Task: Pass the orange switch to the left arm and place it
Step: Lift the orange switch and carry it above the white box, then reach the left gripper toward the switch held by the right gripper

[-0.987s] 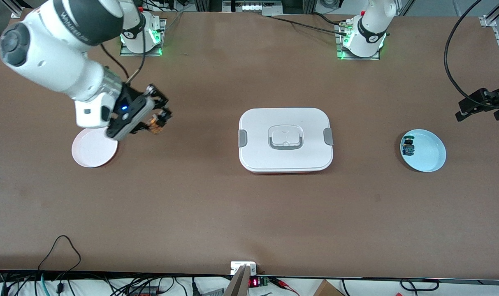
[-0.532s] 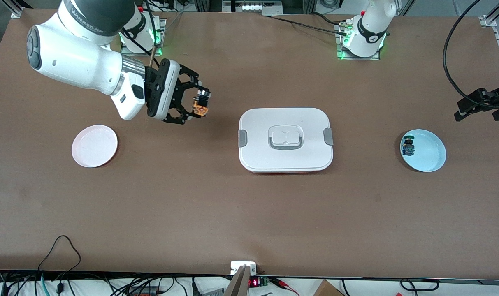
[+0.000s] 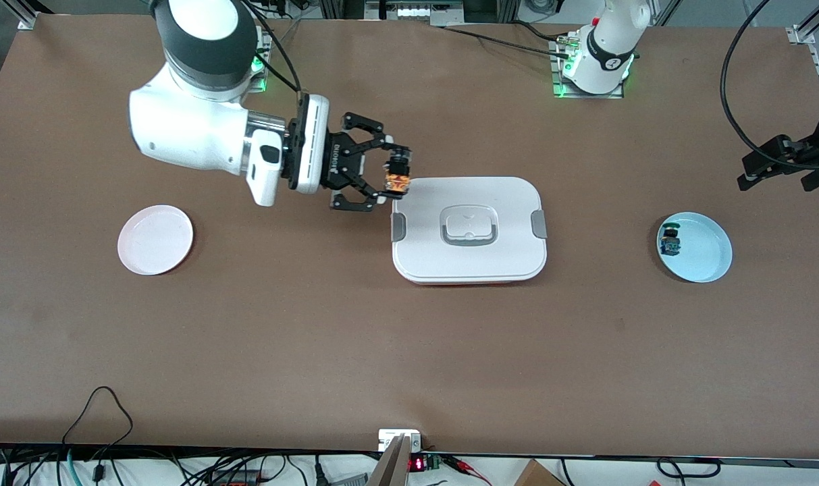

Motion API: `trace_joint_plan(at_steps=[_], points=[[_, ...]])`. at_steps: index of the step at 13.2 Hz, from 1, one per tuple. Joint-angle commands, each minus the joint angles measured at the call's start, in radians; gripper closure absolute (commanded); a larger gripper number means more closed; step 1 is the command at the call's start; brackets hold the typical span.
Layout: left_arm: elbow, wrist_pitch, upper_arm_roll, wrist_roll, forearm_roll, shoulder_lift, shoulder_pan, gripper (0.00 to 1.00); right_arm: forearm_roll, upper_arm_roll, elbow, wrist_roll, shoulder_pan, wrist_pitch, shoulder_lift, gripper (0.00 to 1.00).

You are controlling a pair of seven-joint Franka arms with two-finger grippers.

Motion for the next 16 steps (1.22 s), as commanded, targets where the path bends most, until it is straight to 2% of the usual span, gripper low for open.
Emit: trace_joint_plan(at_steps=[1,4,5,6,8,11,13,16], points=[[0.017,-0.037,-0.005,0.038,-0.007,-0.006,-0.001,0.00,0.159,-0.005,0.012,-0.139,0.039,0.020,0.016,1.00],[0.012,-0.112,-0.004,0.061,-0.021,0.028,0.002,0.00,0.348,-0.005,0.015,-0.306,0.080,0.043,0.036,1.00],[0.011,-0.152,-0.004,0.061,-0.138,0.028,0.014,0.00,0.378,-0.005,0.018,-0.347,0.100,0.088,0.040,1.00],[0.006,-0.207,0.012,0.052,-0.344,0.036,0.039,0.00,0.397,-0.005,0.030,-0.368,0.119,0.118,0.050,1.00],[0.002,-0.284,0.009,0.063,-0.625,0.113,0.108,0.00,0.419,-0.007,0.055,-0.375,0.146,0.132,0.070,1.00],[-0.063,-0.303,0.003,0.050,-1.020,0.201,0.114,0.00,0.432,-0.007,0.076,-0.374,0.166,0.184,0.076,1.00],[-0.159,-0.265,-0.013,0.047,-1.184,0.195,0.093,0.00,0.468,-0.007,0.076,-0.374,0.179,0.185,0.076,1.00],[-0.178,-0.147,-0.138,-0.059,-1.258,0.174,0.087,0.00,0.478,-0.007,0.076,-0.375,0.183,0.187,0.077,1.00]])
